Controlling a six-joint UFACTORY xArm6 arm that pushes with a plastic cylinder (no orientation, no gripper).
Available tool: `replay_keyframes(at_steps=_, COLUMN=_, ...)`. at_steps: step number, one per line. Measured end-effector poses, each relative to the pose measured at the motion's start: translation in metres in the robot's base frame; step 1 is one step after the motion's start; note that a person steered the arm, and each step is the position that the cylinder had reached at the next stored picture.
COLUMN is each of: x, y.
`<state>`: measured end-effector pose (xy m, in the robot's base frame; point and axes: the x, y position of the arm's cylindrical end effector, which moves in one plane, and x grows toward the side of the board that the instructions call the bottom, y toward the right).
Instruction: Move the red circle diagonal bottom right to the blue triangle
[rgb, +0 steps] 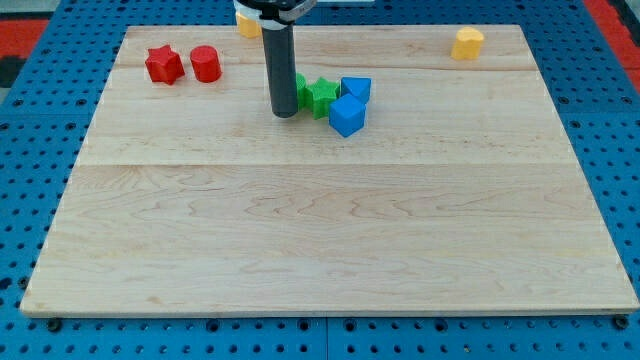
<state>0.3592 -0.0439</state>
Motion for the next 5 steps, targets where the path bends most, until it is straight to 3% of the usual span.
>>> replay_keyframes(at_steps=5, x=0.003, y=0.046)
